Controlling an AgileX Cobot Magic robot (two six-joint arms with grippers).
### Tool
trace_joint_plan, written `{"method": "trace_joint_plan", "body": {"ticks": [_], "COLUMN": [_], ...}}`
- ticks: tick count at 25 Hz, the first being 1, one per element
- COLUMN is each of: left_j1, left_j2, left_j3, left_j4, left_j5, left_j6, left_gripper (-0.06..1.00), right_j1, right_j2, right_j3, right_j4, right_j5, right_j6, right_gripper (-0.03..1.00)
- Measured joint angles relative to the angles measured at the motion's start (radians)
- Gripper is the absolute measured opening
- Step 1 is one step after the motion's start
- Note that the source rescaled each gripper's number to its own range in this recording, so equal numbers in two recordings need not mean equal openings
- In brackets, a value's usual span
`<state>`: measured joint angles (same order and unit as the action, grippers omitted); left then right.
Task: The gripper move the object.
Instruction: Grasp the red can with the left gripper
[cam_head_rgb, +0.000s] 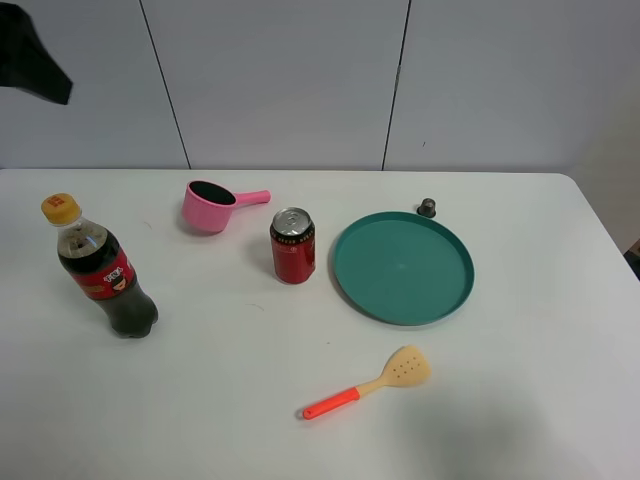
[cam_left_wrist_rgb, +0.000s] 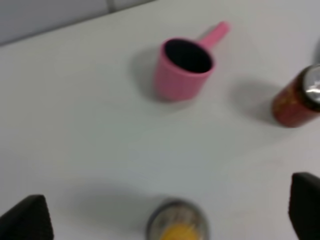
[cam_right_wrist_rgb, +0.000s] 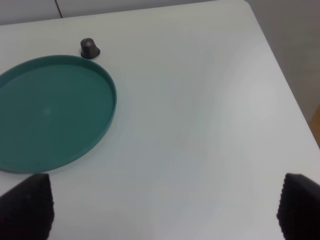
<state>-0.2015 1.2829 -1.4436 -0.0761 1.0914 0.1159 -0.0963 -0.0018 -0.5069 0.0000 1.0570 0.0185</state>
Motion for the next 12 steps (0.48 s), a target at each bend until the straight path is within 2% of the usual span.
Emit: {"method": "trace_joint_plan", "body": {"ticks": [5, 12], "left_j1": [-0.158, -0.286], "left_j2": [0.122, 0.309], "left_j3": [-0.048, -0.123], "left_j4": [-0.001, -0.002], "left_j5": [-0.082, -0.097], "left_j6": [0.000, 0.000], "left_gripper": [0.92, 0.92], "right_j1": [0.000, 0.000], "right_j2": [0.000, 0.000], "right_j3": [0.000, 0.000], "right_j4": [0.000, 0.000], "right_j5": [0.000, 0.000], "right_j6": [0.000, 0.000], "right_gripper": [1.00, 1.00]}}
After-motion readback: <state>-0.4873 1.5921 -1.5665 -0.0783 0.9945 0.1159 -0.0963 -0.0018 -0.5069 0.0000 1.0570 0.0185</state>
